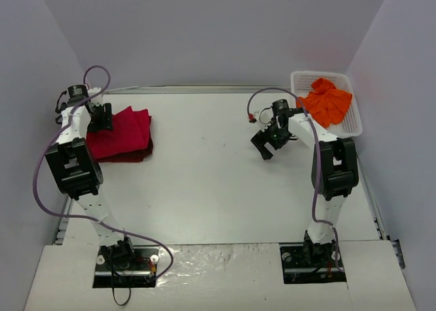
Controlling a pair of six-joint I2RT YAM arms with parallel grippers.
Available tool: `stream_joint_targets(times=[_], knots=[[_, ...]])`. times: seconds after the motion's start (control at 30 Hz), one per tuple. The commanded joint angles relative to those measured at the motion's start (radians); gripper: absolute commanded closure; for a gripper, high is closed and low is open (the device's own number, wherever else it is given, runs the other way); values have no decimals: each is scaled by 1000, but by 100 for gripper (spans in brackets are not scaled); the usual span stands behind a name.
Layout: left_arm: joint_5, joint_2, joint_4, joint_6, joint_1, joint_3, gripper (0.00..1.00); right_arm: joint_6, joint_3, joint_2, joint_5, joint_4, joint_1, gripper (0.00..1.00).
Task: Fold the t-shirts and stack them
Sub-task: Put the neatly folded tshirt into the corner of the board with the left arm
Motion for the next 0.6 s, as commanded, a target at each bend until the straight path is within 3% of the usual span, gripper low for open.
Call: stream_joint_targets(times=[0.0, 0.47, 0.57], knots=[[69, -5, 23, -33, -4, 74, 41, -5, -3, 18, -8, -36, -19, 0], [-43, 35, 65, 29, 19, 67, 40, -5, -6, 66, -6, -36, -45, 0], [-65, 36, 84, 39, 23, 54, 59, -6, -6, 76, -3, -34, -45, 0]])
